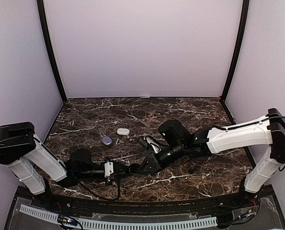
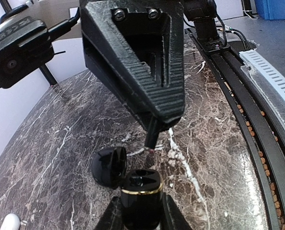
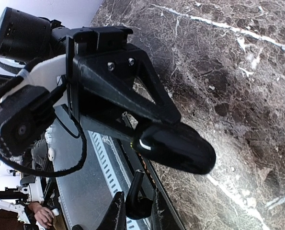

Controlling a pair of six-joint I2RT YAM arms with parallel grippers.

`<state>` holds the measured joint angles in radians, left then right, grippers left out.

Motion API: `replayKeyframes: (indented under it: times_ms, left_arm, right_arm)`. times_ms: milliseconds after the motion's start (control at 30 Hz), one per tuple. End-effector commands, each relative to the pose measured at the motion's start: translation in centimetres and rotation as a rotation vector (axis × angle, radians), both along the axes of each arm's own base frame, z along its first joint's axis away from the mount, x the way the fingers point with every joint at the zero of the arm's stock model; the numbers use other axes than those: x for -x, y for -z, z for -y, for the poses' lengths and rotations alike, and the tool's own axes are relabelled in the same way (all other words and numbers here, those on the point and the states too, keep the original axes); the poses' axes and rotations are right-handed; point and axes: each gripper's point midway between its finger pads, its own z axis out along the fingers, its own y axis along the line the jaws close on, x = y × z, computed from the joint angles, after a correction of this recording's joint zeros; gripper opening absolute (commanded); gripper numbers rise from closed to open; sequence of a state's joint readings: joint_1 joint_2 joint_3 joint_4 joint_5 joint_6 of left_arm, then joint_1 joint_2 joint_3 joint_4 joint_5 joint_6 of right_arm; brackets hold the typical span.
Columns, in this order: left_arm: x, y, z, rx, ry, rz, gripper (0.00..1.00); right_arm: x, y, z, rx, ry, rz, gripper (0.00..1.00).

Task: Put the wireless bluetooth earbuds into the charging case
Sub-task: Insert the left earbud into the left side groove of the charging case.

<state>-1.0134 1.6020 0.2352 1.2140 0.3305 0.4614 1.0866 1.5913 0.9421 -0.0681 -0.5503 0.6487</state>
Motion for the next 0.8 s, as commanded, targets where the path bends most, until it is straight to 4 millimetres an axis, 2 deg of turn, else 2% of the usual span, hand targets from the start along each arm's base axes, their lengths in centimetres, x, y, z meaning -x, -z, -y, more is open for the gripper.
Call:
replayKeyframes:
  times_ms: [0,767]
  left_arm:
    - [-0.1,-1.0,0.5,0.018,0.007,0.028,0.08]
    - [0.1,-0.6,0.8,-0.010,0.010,0.048,0.08]
  right_arm:
    - [0.2,-0.1,-1.0,0.014,-0.022,-0.008,0.10]
    - [-0.5,-0.2,-2.2,0.004,-0.010,-0.010,0.10]
